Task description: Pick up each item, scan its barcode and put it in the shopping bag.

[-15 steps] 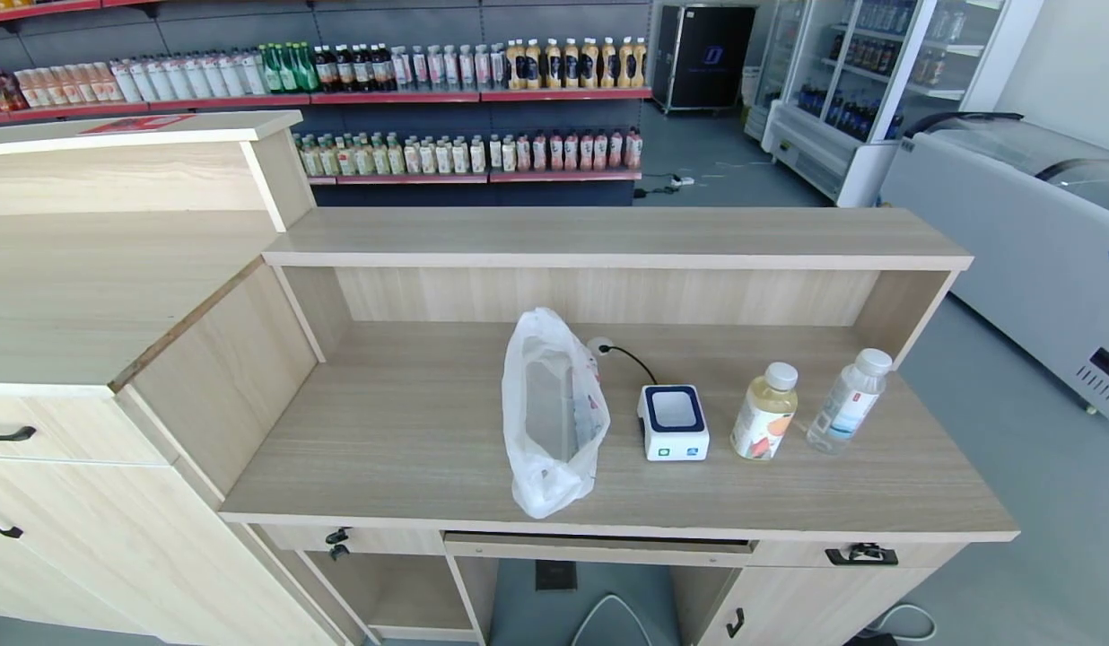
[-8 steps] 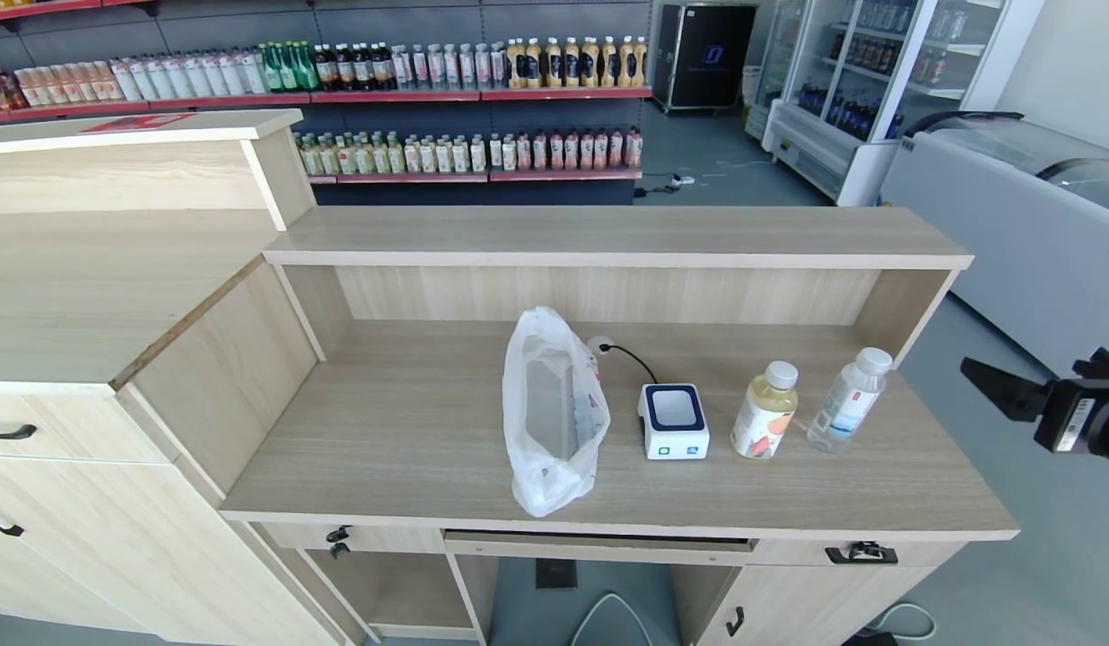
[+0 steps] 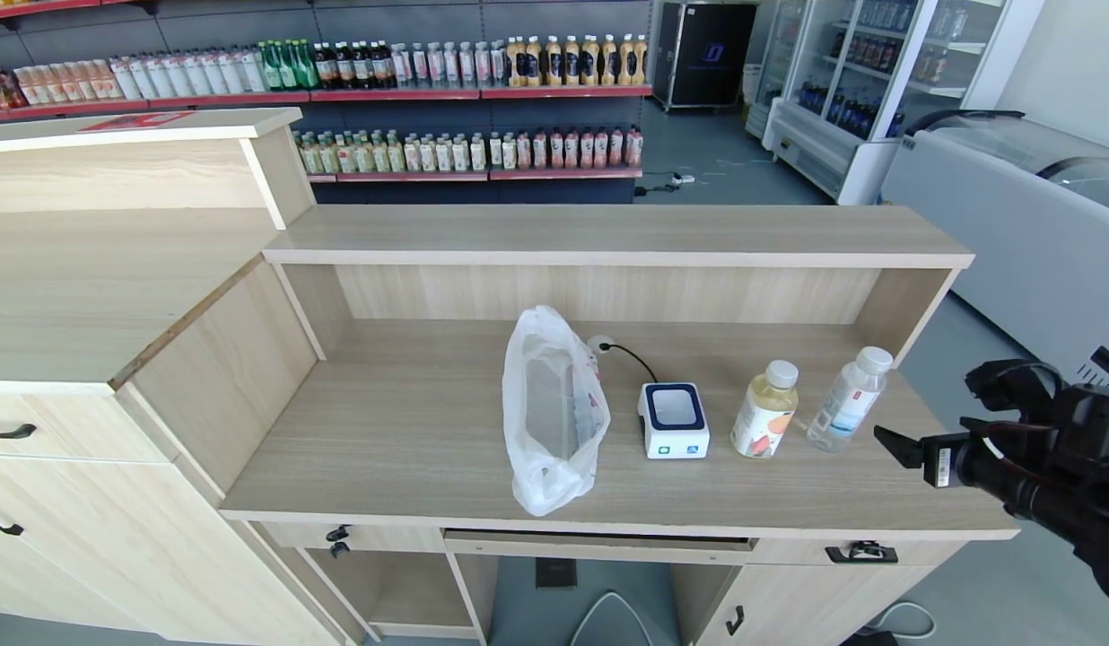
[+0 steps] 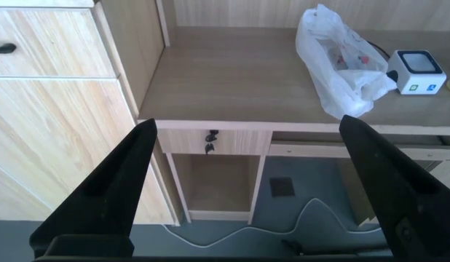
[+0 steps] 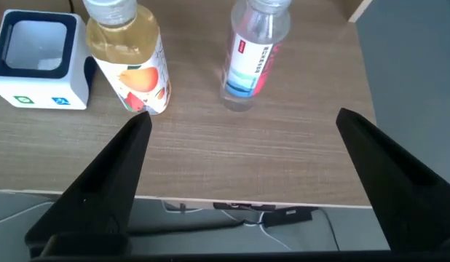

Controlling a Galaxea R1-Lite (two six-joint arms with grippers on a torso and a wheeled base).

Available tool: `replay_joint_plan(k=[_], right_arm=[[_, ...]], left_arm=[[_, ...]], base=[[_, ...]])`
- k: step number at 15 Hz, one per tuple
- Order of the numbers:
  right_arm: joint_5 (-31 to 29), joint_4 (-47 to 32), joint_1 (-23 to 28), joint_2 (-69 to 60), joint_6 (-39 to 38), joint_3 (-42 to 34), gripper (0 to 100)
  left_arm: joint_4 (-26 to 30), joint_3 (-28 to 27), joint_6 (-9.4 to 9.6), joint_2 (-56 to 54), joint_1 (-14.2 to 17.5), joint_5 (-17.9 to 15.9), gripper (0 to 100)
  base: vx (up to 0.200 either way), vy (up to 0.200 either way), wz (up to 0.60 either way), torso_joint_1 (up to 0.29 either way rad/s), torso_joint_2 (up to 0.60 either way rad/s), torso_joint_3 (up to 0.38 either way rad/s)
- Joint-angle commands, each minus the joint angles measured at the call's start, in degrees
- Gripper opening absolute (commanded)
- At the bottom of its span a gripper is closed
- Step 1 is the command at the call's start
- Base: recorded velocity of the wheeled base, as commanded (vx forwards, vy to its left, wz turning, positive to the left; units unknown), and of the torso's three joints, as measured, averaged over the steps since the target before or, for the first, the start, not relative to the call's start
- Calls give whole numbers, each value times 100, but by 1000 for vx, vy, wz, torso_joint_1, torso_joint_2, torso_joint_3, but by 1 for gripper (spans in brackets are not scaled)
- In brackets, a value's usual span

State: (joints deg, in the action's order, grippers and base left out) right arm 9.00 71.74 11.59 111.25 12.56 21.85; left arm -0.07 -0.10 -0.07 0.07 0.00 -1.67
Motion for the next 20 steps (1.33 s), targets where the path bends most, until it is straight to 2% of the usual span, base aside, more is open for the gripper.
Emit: replay_joint_plan(k=[1, 7, 9, 13, 20], right_arm=[[6, 103, -43, 635, 1, -5, 100], [-21, 833, -676, 1470, -69, 373, 100], [-73, 938, -940, 1681, -210, 751, 100], [-698, 956, -1133, 1971, -210, 1217, 100], [-838, 973, -1414, 2366, -245, 1691, 100]], left_arm=[[-1, 1, -1, 1, 0, 0, 100], [-1, 1, -1, 1, 0, 0, 100], [-1, 1, -1, 1, 0, 0, 100], [-1, 1, -1, 1, 0, 0, 100], [-1, 1, -1, 1, 0, 0, 100]], base=[[0, 0, 0, 0, 0, 0], [0, 0, 0, 0, 0, 0], [0, 0, 0, 0, 0, 0], [0, 0, 0, 0, 0, 0], [0, 0, 0, 0, 0, 0]])
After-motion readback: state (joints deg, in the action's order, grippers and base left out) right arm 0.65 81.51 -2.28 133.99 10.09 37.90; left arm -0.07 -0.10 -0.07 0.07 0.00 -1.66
